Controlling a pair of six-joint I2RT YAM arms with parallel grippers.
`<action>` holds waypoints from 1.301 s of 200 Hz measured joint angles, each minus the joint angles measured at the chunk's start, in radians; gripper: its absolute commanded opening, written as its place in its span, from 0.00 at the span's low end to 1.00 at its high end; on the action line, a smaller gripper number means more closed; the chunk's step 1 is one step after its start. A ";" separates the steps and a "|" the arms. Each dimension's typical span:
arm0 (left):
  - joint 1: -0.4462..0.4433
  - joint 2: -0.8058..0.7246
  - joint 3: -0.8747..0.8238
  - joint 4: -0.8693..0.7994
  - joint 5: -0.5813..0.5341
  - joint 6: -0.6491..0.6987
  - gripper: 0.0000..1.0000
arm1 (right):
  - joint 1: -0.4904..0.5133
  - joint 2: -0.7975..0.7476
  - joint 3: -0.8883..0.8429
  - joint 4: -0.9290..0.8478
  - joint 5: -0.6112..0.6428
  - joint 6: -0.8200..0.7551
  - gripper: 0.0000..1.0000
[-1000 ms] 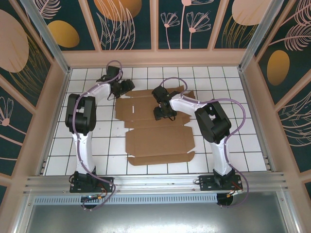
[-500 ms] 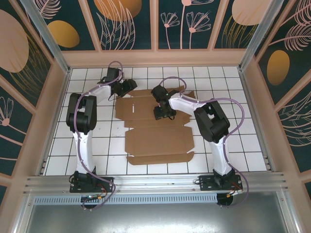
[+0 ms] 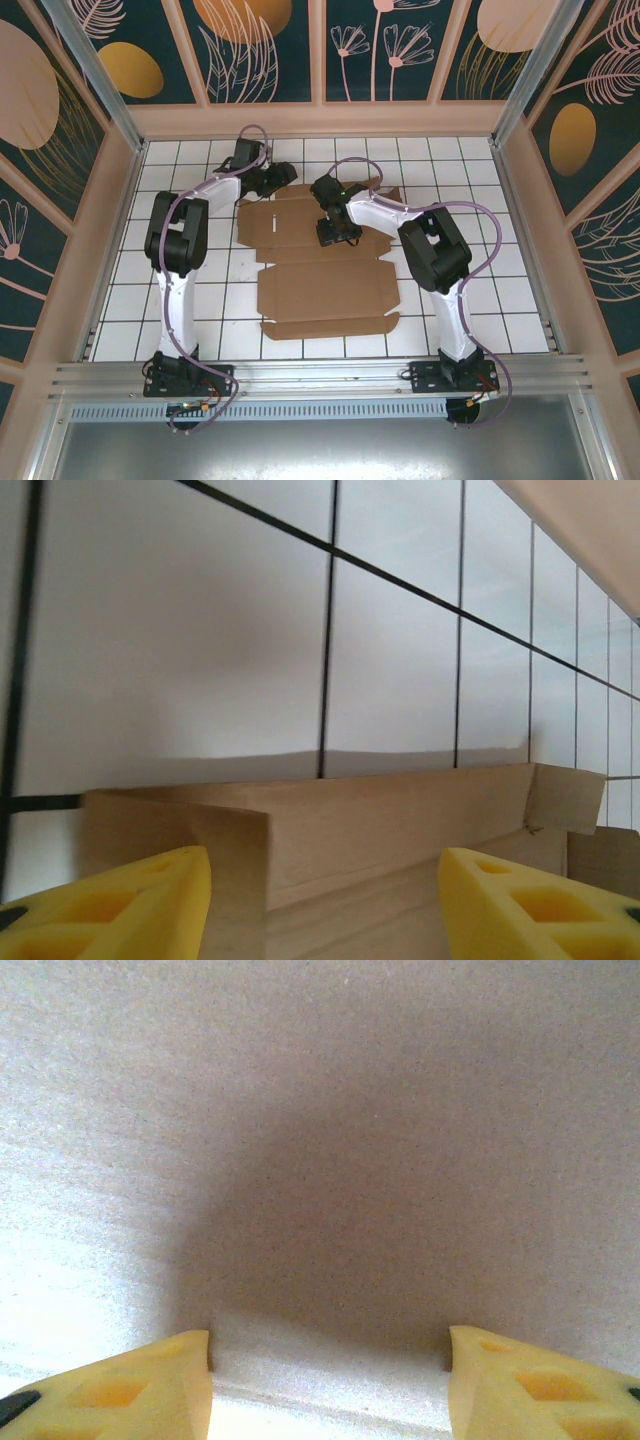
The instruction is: Fold the paper box
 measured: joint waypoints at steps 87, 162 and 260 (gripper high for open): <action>0.066 -0.146 -0.150 0.014 0.022 -0.008 0.67 | 0.000 -0.002 -0.003 0.001 -0.001 0.000 0.57; 0.180 -0.439 -0.488 0.041 0.005 0.081 0.63 | 0.000 -0.015 -0.024 0.024 -0.003 0.000 0.57; 0.192 -0.362 -0.526 0.000 0.040 0.189 0.58 | 0.002 -0.020 -0.034 0.035 -0.003 0.000 0.56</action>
